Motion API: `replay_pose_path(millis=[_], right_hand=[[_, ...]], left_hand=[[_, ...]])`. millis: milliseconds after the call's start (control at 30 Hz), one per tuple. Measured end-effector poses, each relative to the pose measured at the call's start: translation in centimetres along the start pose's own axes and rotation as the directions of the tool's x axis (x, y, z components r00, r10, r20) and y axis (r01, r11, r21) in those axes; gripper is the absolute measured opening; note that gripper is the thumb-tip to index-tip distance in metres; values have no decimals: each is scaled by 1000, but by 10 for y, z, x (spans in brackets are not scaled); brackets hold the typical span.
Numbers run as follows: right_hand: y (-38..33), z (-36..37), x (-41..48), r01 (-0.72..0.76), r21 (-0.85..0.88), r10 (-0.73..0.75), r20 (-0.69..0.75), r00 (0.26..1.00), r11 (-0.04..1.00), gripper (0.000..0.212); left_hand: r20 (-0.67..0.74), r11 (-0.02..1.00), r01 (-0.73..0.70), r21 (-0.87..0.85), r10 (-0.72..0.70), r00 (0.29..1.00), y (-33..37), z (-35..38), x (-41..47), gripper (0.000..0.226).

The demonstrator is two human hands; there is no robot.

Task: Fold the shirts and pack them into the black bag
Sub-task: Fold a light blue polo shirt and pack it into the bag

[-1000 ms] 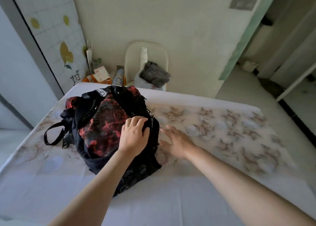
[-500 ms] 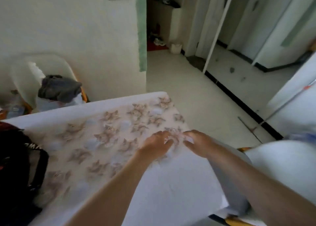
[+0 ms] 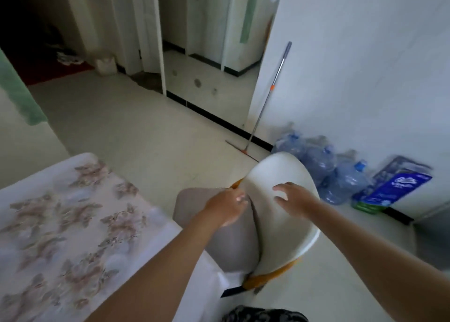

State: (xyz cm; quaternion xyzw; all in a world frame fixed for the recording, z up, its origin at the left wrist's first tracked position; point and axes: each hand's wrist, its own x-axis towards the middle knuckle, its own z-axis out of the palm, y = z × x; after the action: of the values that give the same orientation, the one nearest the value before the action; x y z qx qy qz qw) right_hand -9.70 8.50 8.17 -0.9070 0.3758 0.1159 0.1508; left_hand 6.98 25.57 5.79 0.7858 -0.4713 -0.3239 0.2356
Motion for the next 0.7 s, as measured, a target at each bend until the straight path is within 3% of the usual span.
replay_pose_path(millis=[133, 333, 467, 567, 700], right_hand=[[69, -10, 14, -61, 6, 61, -45, 997, 998, 47], [153, -14, 73, 65, -116, -71, -47, 996, 991, 61], [193, -12, 110, 100, 127, -103, 16, 995, 987, 86], [205, -7, 129, -21, 344, -32, 147, 989, 939, 99], [196, 0, 143, -38, 401, -67, 245, 967, 915, 92]], left_hand=[[87, 999, -32, 1, 32, 996, 53, 39, 51, 45], [160, 996, 76, -55, -66, 985, 111, 109, 139, 74], [144, 982, 179, -57, -170, 975, 146, 158, 180, 104], [80, 970, 236, -65, -231, 970, 166, 190, 190, 117], [-31, 950, 264, -164, -272, 962, 165, 201, 194, 94]])
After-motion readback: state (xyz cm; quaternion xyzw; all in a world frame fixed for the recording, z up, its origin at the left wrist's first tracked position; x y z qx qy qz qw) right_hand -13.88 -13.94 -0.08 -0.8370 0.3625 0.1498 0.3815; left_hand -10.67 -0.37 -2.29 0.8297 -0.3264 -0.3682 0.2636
